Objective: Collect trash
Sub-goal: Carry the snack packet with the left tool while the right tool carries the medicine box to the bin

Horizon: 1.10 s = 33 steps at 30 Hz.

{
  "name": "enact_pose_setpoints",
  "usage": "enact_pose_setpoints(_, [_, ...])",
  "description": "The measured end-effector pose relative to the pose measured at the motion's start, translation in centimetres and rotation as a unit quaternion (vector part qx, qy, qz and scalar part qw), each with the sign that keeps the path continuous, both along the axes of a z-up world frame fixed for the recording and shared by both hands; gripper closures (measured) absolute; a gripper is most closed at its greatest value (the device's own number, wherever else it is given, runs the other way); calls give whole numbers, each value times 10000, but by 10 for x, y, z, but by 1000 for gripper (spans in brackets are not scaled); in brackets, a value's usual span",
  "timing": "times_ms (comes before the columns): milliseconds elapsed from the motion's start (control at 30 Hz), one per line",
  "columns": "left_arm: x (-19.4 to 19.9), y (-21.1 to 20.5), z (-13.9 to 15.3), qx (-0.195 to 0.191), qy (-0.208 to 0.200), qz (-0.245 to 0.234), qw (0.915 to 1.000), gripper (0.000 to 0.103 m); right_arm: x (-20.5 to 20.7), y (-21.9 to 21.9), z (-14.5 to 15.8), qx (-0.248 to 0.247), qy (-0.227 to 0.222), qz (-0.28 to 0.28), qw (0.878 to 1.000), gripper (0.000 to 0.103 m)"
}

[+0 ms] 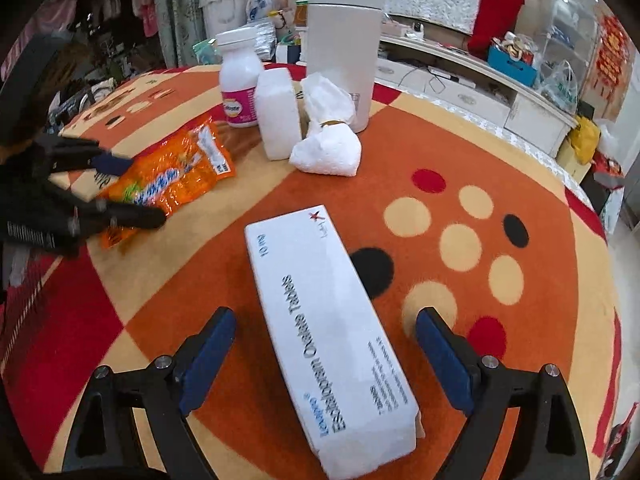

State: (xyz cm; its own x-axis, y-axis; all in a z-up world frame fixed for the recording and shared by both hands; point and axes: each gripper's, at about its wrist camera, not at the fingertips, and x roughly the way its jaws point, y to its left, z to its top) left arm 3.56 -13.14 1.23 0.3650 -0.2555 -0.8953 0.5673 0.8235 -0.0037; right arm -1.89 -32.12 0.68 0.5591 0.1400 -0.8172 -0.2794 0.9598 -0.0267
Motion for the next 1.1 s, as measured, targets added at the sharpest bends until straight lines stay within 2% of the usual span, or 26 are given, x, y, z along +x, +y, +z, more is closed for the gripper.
enact_pose_setpoints(67, [-1, -2, -1, 42, -99, 16, 9999, 28, 2, 1, -2, -16, -2, -8, 10000, 9])
enact_pose_setpoints(233, [5, 4, 0, -249, -12, 362, 9990, 31, 2, 1, -1, -3, -29, 27, 10000, 10])
enact_pose_setpoints(333, [-1, 8, 1, -329, -137, 598, 9976, 43, -3, -1, 2, -55, -211, -23, 9998, 38])
enact_pose_setpoints(367, [-5, 10, 3, -457, -115, 653, 9968, 45, -5, -2, 4, -93, -258, -84, 9996, 54])
enact_pose_setpoints(400, [-10, 12, 6, -573, -125, 730, 9956, 49, -8, -5, 7, -57, -277, -122, 9995, 62])
enact_pose_setpoints(500, [-26, 13, 14, -747, -213, 901, 9929, 57, -21, -13, 13, 145, -322, -198, 9992, 62])
enact_pose_setpoints(633, [-51, 3, 21, -892, -268, 892, 9917, 61, -49, -26, 23, 362, -413, -371, 9978, 62])
enact_pose_setpoints(1100, [-129, -81, 53, -1213, -473, 431, 9906, 62, -138, -83, 41, 582, -591, -919, 9923, 62])
